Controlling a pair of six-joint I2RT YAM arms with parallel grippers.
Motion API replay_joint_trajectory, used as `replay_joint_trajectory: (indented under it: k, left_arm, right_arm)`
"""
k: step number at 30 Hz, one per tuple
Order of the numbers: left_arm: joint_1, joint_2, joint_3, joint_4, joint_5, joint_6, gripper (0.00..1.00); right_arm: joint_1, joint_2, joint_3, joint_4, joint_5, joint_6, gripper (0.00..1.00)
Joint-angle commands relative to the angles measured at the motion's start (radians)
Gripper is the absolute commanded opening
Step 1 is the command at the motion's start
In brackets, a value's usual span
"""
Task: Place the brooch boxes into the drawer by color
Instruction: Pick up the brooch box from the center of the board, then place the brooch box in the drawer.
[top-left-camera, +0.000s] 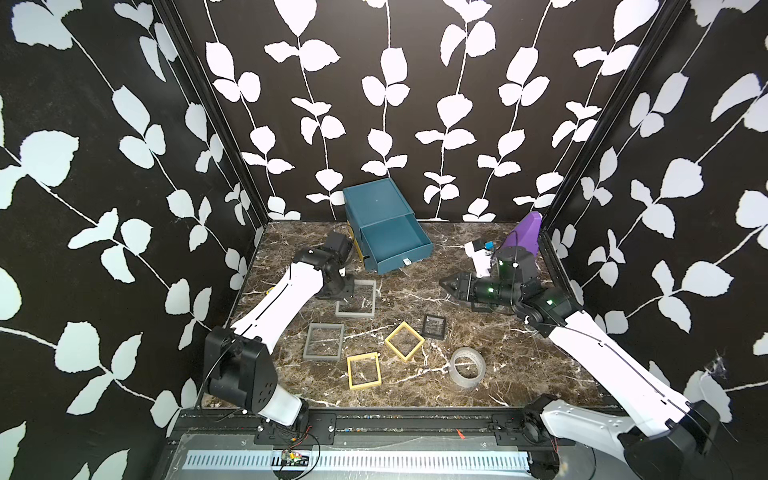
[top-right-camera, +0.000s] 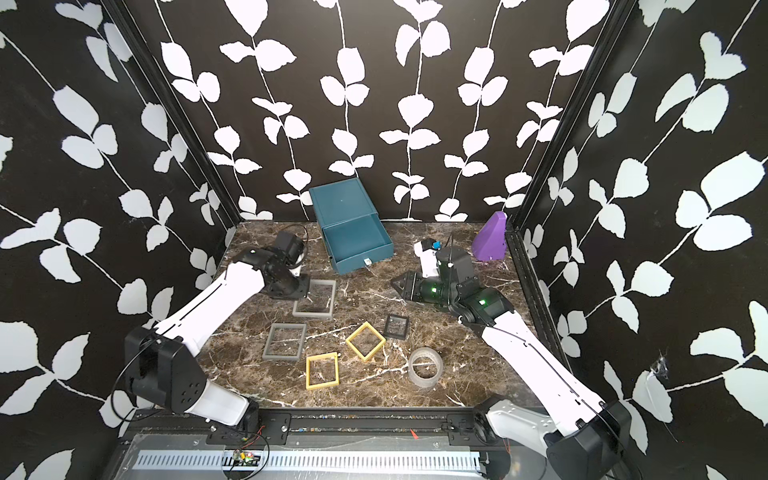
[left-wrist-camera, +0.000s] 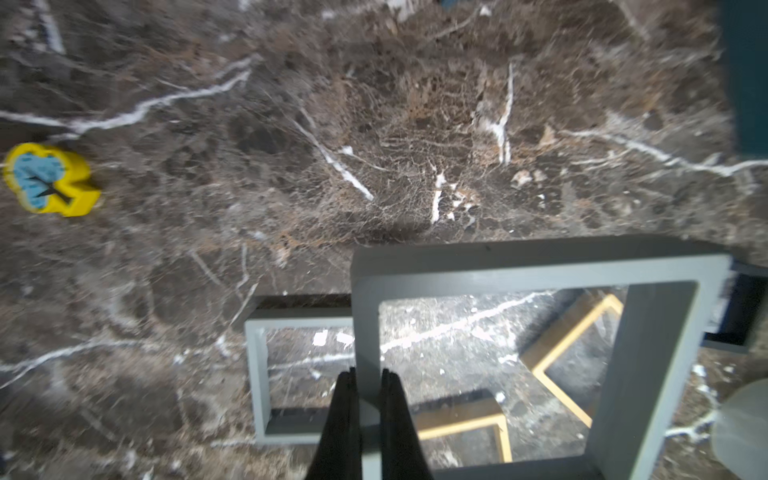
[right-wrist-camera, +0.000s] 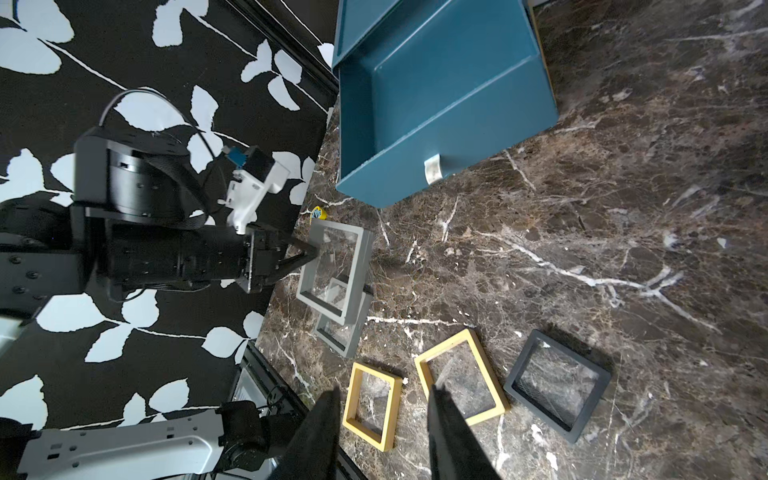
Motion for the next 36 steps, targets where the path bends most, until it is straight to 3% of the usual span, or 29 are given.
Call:
replay_joint_trajectory:
  k: [1,5,12,22,29,36]
  left_arm:
    - [-0.001,-0.046,0.093,-0.18,-0.017,-0.073,0.0]
    - [0.0,-0.025,0.249,-0.29,-0.006,-0.139,0.0]
    - [-0.001,0.098,0.564,-0.322,0.011,-0.292,0.0]
    - [-0.035,0.42,1.006,-0.319,0.026,-0.407,0.0]
    - [-0.084,0.561,1.126,-0.29,0.026,-0.459,0.0]
    - [-0.119,0.625,1.138,-0.264,-0.02,-0.479,0.0]
  right_arm:
    - [-0.006,0.017,0.076,0.064,0.009,0.008,0.37]
    - [-0.015,0.043,0.141,0.068,0.024,0.007,0.36]
    - [-0.031,0.061,0.158,0.148,0.082,0.01,0.38]
    - [-0.052,0.1,0.232,0.151,0.144,-0.005,0.39]
    - [-0.062,0.116,0.218,0.217,0.182,-0.002,0.41]
    - [-0.066,0.121,0.227,0.211,0.178,-0.008,0.41]
